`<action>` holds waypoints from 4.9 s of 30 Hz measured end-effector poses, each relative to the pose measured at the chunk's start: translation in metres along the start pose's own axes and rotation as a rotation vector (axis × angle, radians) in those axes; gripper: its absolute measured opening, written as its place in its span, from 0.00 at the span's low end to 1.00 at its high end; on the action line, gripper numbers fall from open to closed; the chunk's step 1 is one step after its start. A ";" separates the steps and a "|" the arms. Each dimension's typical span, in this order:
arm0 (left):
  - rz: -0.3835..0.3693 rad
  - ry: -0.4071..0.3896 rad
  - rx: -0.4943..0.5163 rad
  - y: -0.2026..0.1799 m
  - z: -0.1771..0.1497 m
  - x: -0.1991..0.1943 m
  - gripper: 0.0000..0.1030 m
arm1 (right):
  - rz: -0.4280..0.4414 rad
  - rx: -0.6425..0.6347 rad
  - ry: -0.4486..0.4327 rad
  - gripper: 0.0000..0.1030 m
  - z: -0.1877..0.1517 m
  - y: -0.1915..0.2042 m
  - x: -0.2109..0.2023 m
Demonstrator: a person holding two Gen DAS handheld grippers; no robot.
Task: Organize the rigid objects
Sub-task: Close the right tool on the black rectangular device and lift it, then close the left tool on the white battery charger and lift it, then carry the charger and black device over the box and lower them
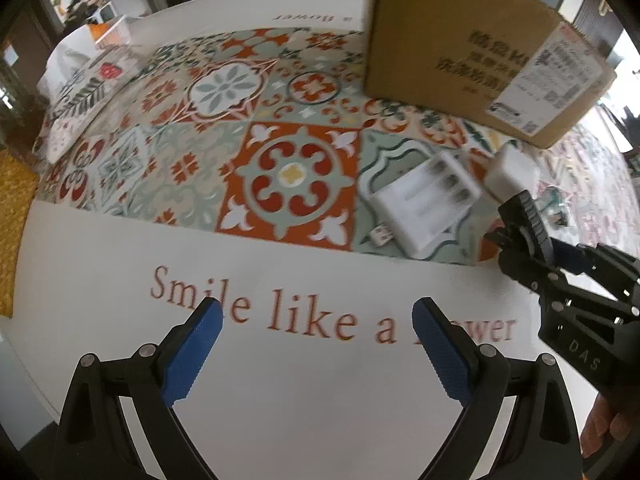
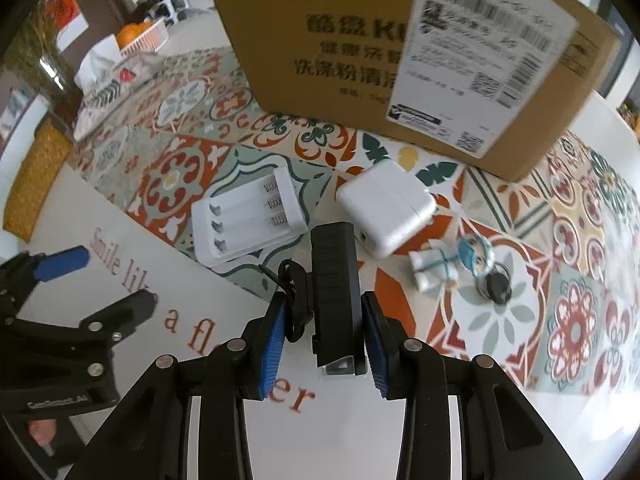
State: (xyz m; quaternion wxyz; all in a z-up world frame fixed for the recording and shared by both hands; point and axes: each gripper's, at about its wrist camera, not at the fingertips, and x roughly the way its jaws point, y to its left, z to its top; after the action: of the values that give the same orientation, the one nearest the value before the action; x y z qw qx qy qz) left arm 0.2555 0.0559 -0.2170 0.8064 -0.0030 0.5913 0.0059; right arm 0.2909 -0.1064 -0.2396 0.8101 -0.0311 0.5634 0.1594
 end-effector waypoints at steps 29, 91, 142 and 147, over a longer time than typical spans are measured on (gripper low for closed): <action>-0.126 -0.098 0.079 -0.063 0.048 0.028 0.96 | -0.025 0.277 -0.079 0.36 -0.004 -0.060 -0.017; -0.095 -0.396 0.098 -0.047 0.053 -0.108 0.86 | -0.042 0.220 -0.341 0.36 0.016 -0.024 -0.128; -0.089 -0.377 0.268 -0.092 0.221 -0.118 0.86 | -0.064 0.182 -0.336 0.36 0.167 -0.076 -0.136; -0.092 -0.326 0.262 -0.096 0.226 -0.104 0.87 | -0.063 0.185 -0.309 0.36 0.174 -0.081 -0.125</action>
State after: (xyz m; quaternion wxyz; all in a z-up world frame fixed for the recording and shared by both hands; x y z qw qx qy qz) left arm 0.4411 -0.0375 -0.0503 0.8843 0.0758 0.4481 -0.1074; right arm 0.4325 -0.1707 -0.0717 0.8911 0.0507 0.4430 0.0844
